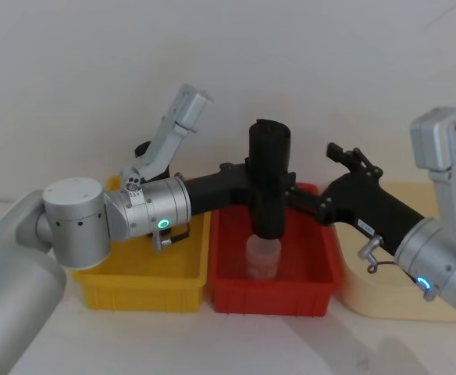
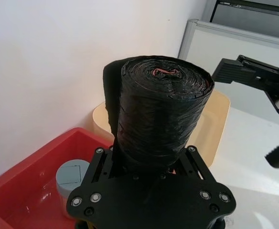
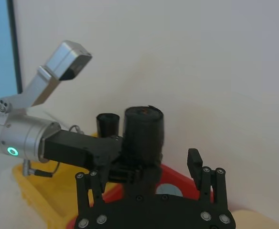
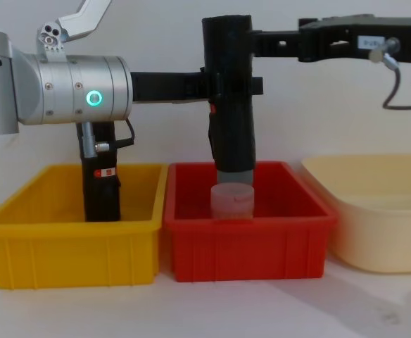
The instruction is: Pick up the garbage bag with the one hand and transfer it to the other hand.
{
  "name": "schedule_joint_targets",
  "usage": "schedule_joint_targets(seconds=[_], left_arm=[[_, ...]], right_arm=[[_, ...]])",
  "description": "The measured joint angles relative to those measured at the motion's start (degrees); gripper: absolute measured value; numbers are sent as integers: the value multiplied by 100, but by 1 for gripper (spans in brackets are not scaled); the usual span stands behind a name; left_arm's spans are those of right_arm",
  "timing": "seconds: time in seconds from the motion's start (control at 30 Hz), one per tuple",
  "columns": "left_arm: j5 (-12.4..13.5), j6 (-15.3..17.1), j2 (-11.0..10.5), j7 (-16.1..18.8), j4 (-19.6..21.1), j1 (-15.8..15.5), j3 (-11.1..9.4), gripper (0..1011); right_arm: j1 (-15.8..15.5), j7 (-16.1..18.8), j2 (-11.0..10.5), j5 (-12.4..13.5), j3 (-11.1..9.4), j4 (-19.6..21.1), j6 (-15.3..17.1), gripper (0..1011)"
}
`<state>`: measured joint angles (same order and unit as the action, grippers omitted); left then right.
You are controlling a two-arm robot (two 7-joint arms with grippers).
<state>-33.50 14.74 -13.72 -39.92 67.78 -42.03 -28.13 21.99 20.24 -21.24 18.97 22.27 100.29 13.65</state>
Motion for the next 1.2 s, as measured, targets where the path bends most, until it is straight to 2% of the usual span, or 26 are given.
schedule_joint_targets(seconds=[0.27,0.6,1.2], left_arm=[[0,0,0,1,0,0,0,439],[1,0,-1,0,0,0,0,439],[1,0,0,1,0,0,0,439]], right_arm=[[309,256,28,11,217,-195,41,1004],[644,448,102,50,387,-518,45,1004],[1170,485,298,61,543,-1163,-56,1004]])
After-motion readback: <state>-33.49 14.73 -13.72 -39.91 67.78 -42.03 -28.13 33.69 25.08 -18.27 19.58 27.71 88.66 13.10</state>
